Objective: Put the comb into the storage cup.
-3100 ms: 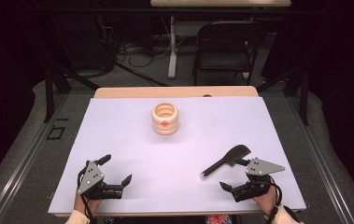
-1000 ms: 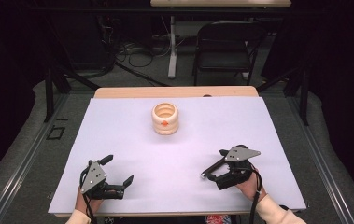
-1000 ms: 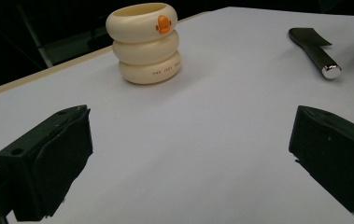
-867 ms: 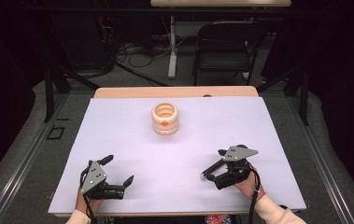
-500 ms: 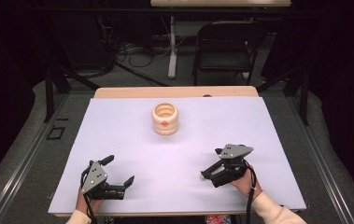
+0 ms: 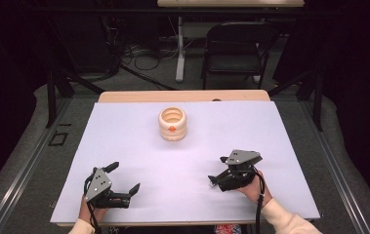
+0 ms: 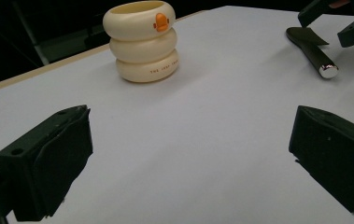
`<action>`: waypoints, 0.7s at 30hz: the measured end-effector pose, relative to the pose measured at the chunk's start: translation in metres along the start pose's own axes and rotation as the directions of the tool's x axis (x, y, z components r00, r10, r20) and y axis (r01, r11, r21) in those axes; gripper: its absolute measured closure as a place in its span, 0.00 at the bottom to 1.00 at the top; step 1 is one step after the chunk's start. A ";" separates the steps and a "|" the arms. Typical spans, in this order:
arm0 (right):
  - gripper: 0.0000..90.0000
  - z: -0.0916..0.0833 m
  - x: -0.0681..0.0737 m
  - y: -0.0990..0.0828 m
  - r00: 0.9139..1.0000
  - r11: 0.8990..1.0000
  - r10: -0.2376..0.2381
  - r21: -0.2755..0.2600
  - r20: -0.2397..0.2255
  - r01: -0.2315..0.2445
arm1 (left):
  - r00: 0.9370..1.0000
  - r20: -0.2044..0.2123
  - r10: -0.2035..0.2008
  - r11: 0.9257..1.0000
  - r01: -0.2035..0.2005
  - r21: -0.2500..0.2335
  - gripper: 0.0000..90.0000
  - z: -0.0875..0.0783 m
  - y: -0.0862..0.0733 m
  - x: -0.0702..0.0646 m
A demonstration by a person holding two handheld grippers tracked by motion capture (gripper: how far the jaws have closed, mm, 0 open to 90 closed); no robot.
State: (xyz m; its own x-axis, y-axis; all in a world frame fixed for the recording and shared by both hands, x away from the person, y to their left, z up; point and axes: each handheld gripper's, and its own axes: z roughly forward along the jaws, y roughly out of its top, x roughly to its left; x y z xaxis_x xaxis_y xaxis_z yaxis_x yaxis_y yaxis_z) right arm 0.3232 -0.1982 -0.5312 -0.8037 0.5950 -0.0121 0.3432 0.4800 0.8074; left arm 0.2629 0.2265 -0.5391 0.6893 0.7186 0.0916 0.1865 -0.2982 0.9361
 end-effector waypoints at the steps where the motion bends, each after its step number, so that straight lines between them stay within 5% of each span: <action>1: 0.36 0.000 0.000 0.000 1.000 1.000 0.003 0.004 0.002 -0.003 | 1.000 -0.001 0.004 1.000 -0.004 0.000 0.00 0.000 0.000 0.000; 6: 0.71 0.001 0.000 -0.001 1.000 1.000 -0.007 0.014 -0.008 0.007 | 1.000 -0.002 0.006 1.000 -0.006 0.002 0.00 0.000 0.000 0.000; 11: 0.95 0.003 0.002 -0.002 0.999 0.999 -0.035 0.036 -0.017 0.035 | 1.000 -0.003 0.007 1.000 -0.007 0.003 0.00 0.000 0.000 0.000; 21: 1.00 0.011 0.006 -0.006 0.997 0.991 -0.074 0.110 -0.026 0.077 | 1.000 -0.001 0.005 1.000 -0.005 0.005 0.00 0.001 0.000 0.000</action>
State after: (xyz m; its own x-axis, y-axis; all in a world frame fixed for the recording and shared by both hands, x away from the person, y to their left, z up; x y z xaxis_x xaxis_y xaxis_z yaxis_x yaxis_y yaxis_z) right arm 0.3214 -0.1905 -0.5421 -0.8392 0.5408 -0.0566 0.3321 0.5922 0.7342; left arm 0.2631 0.2258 -0.5391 0.6897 0.7177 0.0963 0.1867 -0.3047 0.9340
